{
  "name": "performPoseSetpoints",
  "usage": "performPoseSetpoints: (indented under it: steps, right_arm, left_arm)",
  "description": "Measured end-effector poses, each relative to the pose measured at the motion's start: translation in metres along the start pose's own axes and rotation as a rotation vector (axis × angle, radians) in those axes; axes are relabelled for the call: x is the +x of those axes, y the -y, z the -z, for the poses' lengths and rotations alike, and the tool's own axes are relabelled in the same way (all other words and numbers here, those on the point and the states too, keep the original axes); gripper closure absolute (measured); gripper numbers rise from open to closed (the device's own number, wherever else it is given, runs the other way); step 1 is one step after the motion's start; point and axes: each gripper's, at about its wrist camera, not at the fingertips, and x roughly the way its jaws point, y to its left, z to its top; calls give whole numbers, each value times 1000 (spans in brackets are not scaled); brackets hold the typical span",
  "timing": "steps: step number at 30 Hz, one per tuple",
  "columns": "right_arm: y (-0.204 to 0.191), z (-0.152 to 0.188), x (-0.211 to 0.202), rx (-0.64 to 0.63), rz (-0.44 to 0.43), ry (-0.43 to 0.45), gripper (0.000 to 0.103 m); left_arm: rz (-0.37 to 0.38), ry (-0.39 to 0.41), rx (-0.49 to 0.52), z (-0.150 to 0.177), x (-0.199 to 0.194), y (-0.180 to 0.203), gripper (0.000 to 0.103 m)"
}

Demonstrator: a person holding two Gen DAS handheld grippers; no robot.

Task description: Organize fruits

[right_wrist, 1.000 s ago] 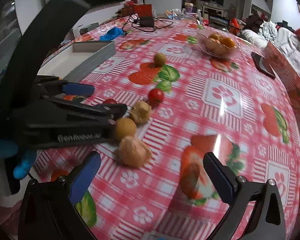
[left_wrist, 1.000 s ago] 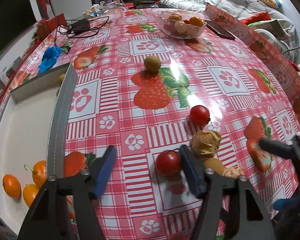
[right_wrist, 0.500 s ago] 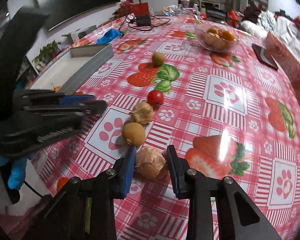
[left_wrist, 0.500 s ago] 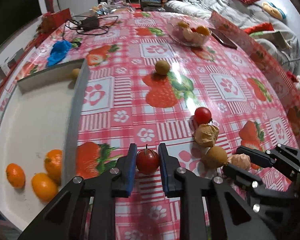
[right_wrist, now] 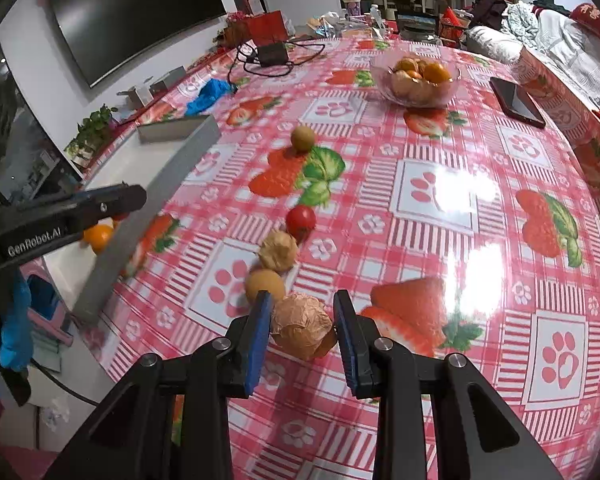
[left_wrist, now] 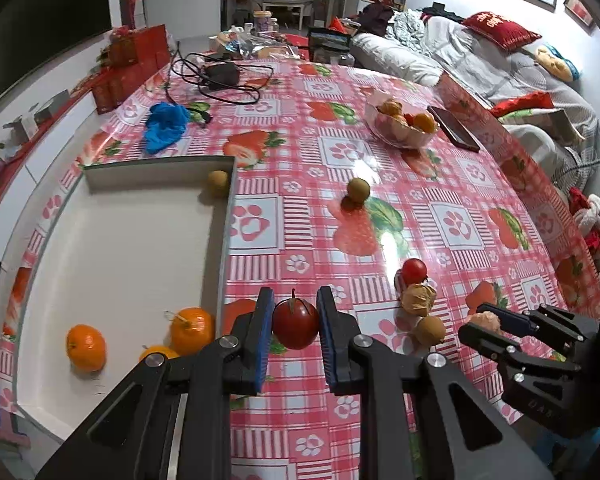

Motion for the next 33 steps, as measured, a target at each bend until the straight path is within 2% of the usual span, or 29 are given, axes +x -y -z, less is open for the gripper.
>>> performPoseSetpoints:
  steps: [18, 26, 33]
  right_arm:
    - [-68, -54, 5, -80, -79, 4, 69]
    - [-110, -75, 22, -139, -122, -19, 69]
    - [-153, -92, 54, -172, -181, -70, 69]
  left_arm:
    - [-69, 41, -113, 0, -25, -73, 79]
    - [-116, 19, -175, 10, -19, -110, 79]
    - [-176, -15, -208, 20, -12, -135, 79]
